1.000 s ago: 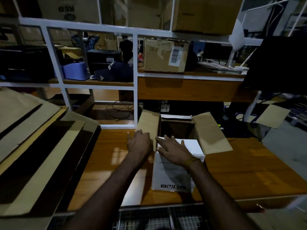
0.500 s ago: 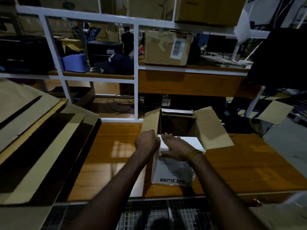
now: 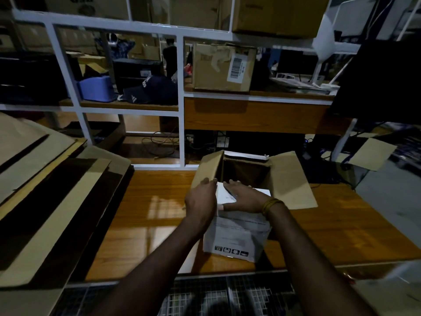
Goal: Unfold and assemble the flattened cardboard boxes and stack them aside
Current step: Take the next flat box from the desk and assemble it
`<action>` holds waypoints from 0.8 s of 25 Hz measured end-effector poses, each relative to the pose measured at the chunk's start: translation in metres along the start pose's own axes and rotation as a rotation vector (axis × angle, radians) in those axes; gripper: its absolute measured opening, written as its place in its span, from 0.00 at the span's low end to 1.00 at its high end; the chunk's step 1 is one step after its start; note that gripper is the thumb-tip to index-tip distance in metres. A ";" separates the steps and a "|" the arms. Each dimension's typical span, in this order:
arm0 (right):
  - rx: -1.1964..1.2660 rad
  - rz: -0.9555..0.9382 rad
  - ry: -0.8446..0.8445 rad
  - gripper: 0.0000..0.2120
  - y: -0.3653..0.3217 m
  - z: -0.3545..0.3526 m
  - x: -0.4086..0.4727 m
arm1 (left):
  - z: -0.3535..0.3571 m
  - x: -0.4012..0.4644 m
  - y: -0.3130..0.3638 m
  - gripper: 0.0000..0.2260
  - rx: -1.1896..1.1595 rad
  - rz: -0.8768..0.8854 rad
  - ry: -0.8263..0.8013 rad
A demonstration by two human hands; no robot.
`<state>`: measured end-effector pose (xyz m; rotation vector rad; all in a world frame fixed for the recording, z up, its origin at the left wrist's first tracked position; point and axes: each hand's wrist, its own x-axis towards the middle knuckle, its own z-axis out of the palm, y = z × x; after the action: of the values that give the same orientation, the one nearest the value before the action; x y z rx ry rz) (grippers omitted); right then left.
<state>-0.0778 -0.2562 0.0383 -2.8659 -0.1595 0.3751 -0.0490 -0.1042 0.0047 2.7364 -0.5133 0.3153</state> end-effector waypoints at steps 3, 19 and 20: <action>0.012 0.111 0.006 0.47 0.019 -0.014 -0.008 | -0.005 0.004 -0.001 0.23 0.044 0.039 -0.063; 0.160 0.072 0.816 0.20 -0.002 -0.017 -0.098 | -0.098 -0.002 0.024 0.31 -0.595 -0.113 -0.723; 0.137 0.118 0.750 0.21 -0.001 -0.020 -0.104 | -0.096 -0.002 0.022 0.28 -0.561 -0.079 -0.756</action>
<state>-0.1722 -0.2742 0.0822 -2.6730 0.1664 -0.6439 -0.0735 -0.0874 0.0988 2.2256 -0.5585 -0.7958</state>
